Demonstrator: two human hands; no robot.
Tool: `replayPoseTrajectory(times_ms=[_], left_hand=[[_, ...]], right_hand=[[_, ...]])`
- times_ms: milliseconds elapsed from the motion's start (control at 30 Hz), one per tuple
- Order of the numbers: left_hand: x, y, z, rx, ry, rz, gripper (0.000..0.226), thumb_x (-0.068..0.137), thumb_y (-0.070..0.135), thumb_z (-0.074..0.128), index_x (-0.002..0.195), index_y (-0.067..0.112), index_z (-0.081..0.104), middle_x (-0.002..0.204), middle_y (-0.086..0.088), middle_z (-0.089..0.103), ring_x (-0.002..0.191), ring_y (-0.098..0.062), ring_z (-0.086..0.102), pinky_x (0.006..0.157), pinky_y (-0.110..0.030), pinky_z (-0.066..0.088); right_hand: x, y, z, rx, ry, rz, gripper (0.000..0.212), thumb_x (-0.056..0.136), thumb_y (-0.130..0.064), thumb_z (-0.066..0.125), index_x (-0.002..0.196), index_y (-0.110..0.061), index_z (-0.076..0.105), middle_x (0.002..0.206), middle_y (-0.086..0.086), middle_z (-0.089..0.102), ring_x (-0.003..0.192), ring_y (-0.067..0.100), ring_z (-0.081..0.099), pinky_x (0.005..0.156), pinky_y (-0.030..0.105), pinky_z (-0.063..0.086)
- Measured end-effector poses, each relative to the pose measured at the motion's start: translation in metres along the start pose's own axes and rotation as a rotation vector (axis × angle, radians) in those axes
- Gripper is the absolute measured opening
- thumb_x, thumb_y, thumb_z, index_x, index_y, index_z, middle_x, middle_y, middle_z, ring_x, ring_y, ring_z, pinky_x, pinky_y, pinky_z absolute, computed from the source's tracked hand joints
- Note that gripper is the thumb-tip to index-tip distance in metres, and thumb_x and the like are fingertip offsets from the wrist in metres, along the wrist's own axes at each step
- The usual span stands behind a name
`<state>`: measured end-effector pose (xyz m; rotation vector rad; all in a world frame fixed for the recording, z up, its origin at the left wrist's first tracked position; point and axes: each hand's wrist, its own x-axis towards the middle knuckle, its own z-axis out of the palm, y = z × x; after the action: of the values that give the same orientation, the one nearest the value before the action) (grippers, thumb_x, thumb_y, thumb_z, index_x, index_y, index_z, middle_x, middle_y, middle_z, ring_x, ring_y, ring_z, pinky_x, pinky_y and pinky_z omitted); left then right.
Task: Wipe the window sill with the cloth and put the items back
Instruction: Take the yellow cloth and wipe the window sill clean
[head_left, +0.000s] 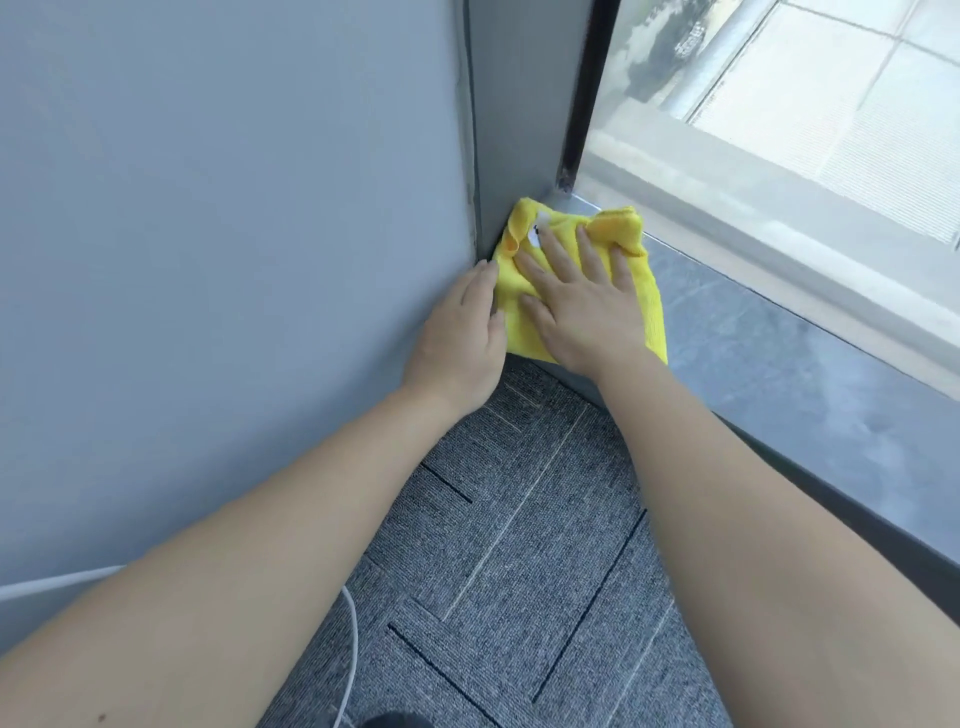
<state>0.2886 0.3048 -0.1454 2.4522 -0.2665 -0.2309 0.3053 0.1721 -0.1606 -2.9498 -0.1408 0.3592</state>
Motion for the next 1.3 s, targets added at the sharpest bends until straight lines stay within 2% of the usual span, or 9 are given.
replayPoseTrajectory(times_ms=[167, 333, 567, 700, 767, 833, 1000, 1100, 1300], left_hand=[[0.006, 0.014, 0.003, 0.022, -0.028, 0.085, 0.057, 0.085, 0.026, 0.031, 0.137, 0.001, 0.03, 0.148, -0.017, 0.033, 0.138, -0.026, 0.03, 0.111, -0.026, 0.016], [0.016, 0.027, 0.021, 0.137, -0.103, 0.124, 0.07, 0.082, 0.046, 0.019, 0.139, 0.006, 0.027, 0.151, -0.014, 0.029, 0.141, -0.027, 0.023, 0.118, -0.037, 0.014], [0.014, 0.034, 0.04, 0.221, -0.193, 0.148, 0.051, 0.096, 0.027, 0.027, 0.142, 0.006, 0.018, 0.155, -0.012, 0.016, 0.144, -0.025, 0.01, 0.118, -0.032, 0.003], [0.013, 0.03, 0.04, 0.227, -0.199, 0.134, 0.05, 0.096, 0.025, 0.028, 0.142, 0.009, 0.018, 0.155, -0.01, 0.017, 0.144, -0.023, 0.011, 0.117, -0.034, 0.003], [0.014, 0.03, 0.04, 0.209, -0.199, 0.127, 0.051, 0.096, 0.029, 0.026, 0.142, 0.008, 0.02, 0.155, -0.01, 0.019, 0.144, -0.023, 0.013, 0.117, -0.035, 0.003], [0.014, 0.032, 0.041, 0.172, -0.199, 0.133, 0.059, 0.091, 0.036, 0.021, 0.141, 0.006, 0.023, 0.154, -0.013, 0.022, 0.144, -0.024, 0.014, 0.117, -0.034, 0.003], [0.01, 0.037, 0.044, 0.106, -0.196, 0.15, 0.061, 0.089, 0.038, 0.022, 0.14, 0.004, 0.024, 0.153, -0.015, 0.024, 0.144, -0.025, 0.015, 0.117, -0.031, 0.006], [0.007, 0.047, 0.054, 0.146, -0.196, 0.204, 0.072, 0.081, 0.045, 0.015, 0.14, 0.005, 0.025, 0.152, -0.016, 0.024, 0.143, -0.027, 0.017, 0.119, -0.036, 0.009], [-0.002, 0.085, 0.077, 0.239, -0.25, 0.273, 0.067, 0.08, 0.043, 0.016, 0.141, 0.015, 0.026, 0.154, -0.008, 0.023, 0.143, -0.027, 0.013, 0.117, -0.039, 0.006]], right_hand=[[-0.007, 0.013, 0.0, 0.028, -0.002, 0.111, 0.053, 0.095, -0.05, 0.016, 0.146, -0.039, 0.006, 0.16, -0.01, -0.003, 0.147, 0.022, -0.008, 0.117, 0.048, -0.006], [-0.034, 0.038, 0.0, 0.047, 0.008, 0.272, 0.057, 0.095, -0.051, 0.016, 0.147, -0.035, 0.002, 0.16, -0.007, -0.006, 0.147, 0.023, -0.011, 0.117, 0.049, -0.007], [-0.07, 0.061, 0.008, 0.088, 0.047, 0.613, 0.063, 0.094, -0.051, 0.018, 0.149, -0.024, -0.001, 0.159, -0.004, -0.013, 0.146, 0.03, -0.013, 0.114, 0.058, -0.008], [-0.056, 0.052, 0.006, 0.167, 0.063, 0.746, 0.06, 0.095, -0.048, 0.016, 0.148, -0.027, 0.001, 0.16, -0.001, -0.01, 0.144, 0.036, -0.015, 0.109, 0.065, -0.01], [-0.049, 0.047, 0.005, 0.159, 0.061, 0.709, 0.056, 0.096, -0.047, 0.016, 0.148, -0.033, 0.001, 0.16, -0.001, -0.009, 0.144, 0.036, -0.015, 0.109, 0.066, -0.01], [-0.046, 0.044, 0.004, 0.132, 0.059, 0.579, 0.053, 0.096, -0.045, 0.016, 0.147, -0.037, 0.003, 0.16, -0.004, -0.008, 0.145, 0.034, -0.014, 0.11, 0.063, -0.01], [-0.058, 0.054, 0.002, 0.053, 0.037, 0.309, 0.052, 0.097, -0.043, 0.018, 0.147, -0.035, 0.005, 0.16, -0.008, -0.006, 0.147, 0.024, -0.01, 0.116, 0.053, -0.005], [-0.075, 0.065, 0.005, 0.052, 0.04, 0.289, 0.055, 0.097, -0.044, 0.018, 0.148, -0.031, 0.004, 0.16, -0.007, -0.006, 0.147, 0.021, -0.008, 0.118, 0.046, -0.003], [-0.119, 0.099, 0.011, 0.075, 0.034, 0.431, 0.058, 0.096, -0.047, 0.018, 0.148, -0.029, -0.001, 0.159, -0.008, -0.009, 0.147, 0.019, -0.01, 0.118, 0.046, -0.005]])
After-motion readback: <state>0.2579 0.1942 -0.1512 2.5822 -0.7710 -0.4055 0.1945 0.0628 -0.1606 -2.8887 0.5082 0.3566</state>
